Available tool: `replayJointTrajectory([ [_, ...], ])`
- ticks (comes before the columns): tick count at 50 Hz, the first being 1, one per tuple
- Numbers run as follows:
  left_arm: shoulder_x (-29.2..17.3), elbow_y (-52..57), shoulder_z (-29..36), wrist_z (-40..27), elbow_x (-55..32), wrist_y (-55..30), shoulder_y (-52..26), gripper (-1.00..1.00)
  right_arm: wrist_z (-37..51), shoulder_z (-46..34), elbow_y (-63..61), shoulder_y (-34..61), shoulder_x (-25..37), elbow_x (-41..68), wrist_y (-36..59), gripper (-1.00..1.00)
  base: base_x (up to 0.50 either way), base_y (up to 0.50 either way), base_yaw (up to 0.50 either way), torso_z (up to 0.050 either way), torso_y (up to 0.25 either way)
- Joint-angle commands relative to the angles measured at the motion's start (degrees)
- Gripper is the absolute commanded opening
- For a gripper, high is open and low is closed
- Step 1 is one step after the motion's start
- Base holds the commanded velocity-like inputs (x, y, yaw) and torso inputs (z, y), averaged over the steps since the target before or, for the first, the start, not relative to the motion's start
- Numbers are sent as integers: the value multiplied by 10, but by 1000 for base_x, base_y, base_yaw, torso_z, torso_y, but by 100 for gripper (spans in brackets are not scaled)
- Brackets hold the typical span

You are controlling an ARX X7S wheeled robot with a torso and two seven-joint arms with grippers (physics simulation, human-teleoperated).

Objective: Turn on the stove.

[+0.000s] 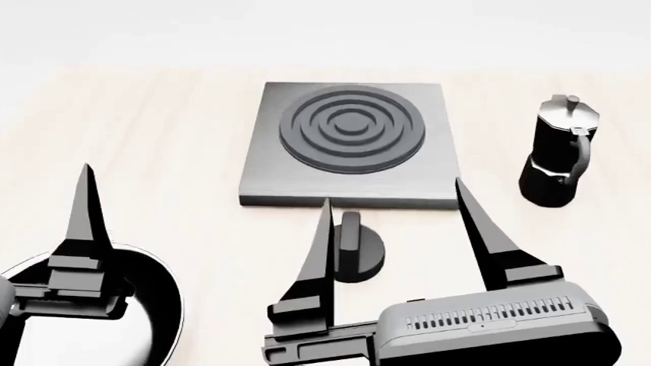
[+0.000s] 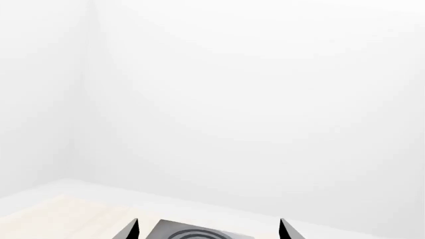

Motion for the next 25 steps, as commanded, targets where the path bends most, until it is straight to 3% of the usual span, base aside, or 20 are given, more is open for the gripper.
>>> replayJointTrajectory([
  [1, -3, -3, 3, -4, 0, 4, 0, 100, 4, -1, 1, 1, 2, 3, -1, 100, 160, 0, 0, 0, 0],
  [25, -9, -4, 8, -10, -4, 6, -1, 100, 12, -2, 2, 1, 8, 10, -5, 100, 161, 0, 0, 0, 0],
])
